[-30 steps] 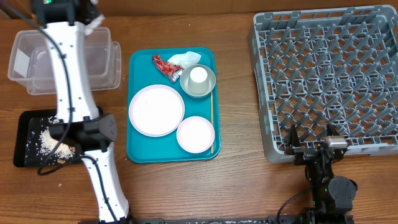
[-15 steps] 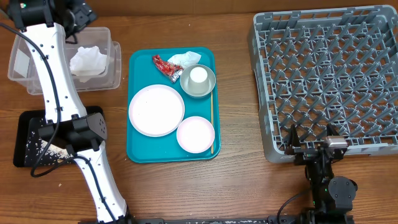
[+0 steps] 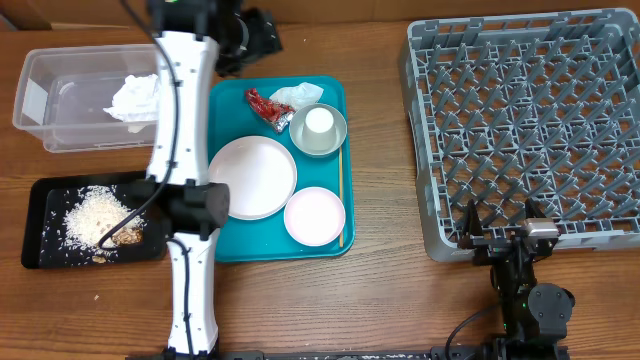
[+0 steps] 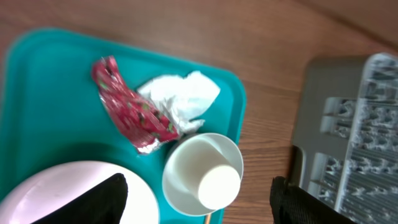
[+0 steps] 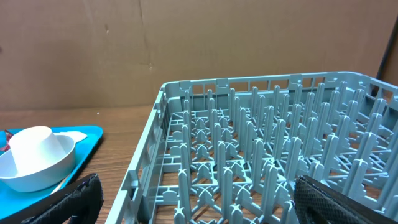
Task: Sort waste into correct bins and load items into the dishwasher
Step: 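Move the left gripper to the red wrapper and grasp it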
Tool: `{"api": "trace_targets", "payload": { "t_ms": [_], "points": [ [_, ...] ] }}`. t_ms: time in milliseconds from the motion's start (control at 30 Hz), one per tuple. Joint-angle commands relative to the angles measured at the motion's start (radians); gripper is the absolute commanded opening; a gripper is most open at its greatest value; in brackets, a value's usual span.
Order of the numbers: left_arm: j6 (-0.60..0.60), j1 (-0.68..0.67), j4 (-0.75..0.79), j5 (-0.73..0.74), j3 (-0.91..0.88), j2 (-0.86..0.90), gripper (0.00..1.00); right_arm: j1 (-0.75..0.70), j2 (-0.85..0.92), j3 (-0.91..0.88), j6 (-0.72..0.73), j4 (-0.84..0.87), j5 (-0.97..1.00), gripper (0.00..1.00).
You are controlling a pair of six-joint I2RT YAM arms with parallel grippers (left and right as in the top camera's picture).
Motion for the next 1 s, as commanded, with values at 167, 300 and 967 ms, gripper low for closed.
{"api": "trace_targets", "payload": {
  "t_ms": [167,300,967],
  "points": [
    [-0.158,-0.026,-0.019,-0.085,0.0,0.202,0.73,-0.003,-0.011,-0.01,-0.003,0.006,-0.001,1.0],
    [-0.172,0.0,-0.052,-0.13,-0.001,0.239,0.7,-0.003,-0.011,-0.01,-0.003,0.006,-0.001,1.0],
    [-0.314,0.03,0.045,-0.135,-0.158,0.268,0.65,-0.003,-0.011,-0.01,-0.003,0.007,-0.001,1.0]
  ]
}}
